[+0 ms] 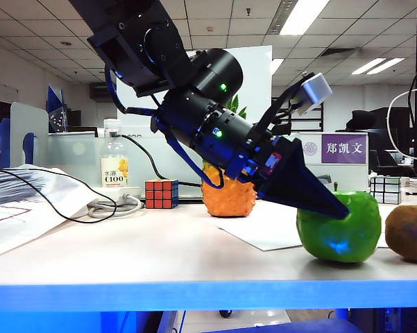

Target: Arrange all the fruits from large to small from left to right in a row.

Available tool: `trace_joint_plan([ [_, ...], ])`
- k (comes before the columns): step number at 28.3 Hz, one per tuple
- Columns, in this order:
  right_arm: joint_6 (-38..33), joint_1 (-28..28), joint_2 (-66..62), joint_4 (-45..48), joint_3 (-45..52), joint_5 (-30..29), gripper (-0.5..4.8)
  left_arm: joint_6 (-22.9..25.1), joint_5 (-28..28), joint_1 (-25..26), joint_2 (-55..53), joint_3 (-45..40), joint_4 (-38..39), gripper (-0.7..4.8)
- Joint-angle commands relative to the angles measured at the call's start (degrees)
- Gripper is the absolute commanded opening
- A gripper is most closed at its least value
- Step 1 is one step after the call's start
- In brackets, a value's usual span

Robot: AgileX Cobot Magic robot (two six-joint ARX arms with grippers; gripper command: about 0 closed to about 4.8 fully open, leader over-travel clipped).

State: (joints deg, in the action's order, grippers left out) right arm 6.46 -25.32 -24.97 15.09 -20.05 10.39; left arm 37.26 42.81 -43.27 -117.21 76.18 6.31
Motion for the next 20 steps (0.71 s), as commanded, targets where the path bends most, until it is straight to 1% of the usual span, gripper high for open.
trace_joint_plan([
  [1,-0.2,-0.1,0.0,1.2,-0.2,0.0,-0.01,-1.3,-0.6,-0.3,-0.7,-0.7,4.5,2.1],
  [3,-0.3,-0.1,0.0,1.2,-0.2,0.0,-0.01,-1.3,-0.6,-0.3,-0.7,-0.7,4.4,2.71],
  [6,-0.3,-0.1,0.0,1.2,-0.2,0.0,-0.01,-1.3,-2.3,-0.3,-0.7,-0.7,4.3,3.36],
  [8,-0.3,-0.1,0.0,1.2,-0.2,0.0,-0.01,-1.3,-3.7,-0.3,-0.7,-0.7,4.3,4.1],
  [10,-0.3,-0.1,0.0,1.2,-0.2,0.0,-0.01,-1.3,-4.8,-0.3,-0.7,-0.7,3.8,4.33],
  [12,-0.3,-0.1,0.0,1.3,-0.2,0.0,-0.01,-1.3,-6.0,-0.3,-0.7,-0.7,3.0,4.79],
  [16,-0.3,-0.1,0.0,1.4,-0.2,0.0,-0.01,-1.3,-6.9,-0.4,-0.7,-0.7,-0.7,4.79],
  [17,-0.3,-0.1,0.0,1.4,-0.2,0.0,-0.01,-2.0,-7.3,-0.4,-0.6,-0.7,-2.1,4.79],
  [18,-0.2,-0.1,0.0,1.4,-0.2,0.0,-0.01,-2.8,-8.2,-0.4,-0.6,-0.7,-3.3,4.79],
  [20,-0.2,-0.1,0.0,1.4,-0.2,0.0,-0.01,-3.7,-12.8,-0.4,-0.3,-0.6,-5.2,4.79],
])
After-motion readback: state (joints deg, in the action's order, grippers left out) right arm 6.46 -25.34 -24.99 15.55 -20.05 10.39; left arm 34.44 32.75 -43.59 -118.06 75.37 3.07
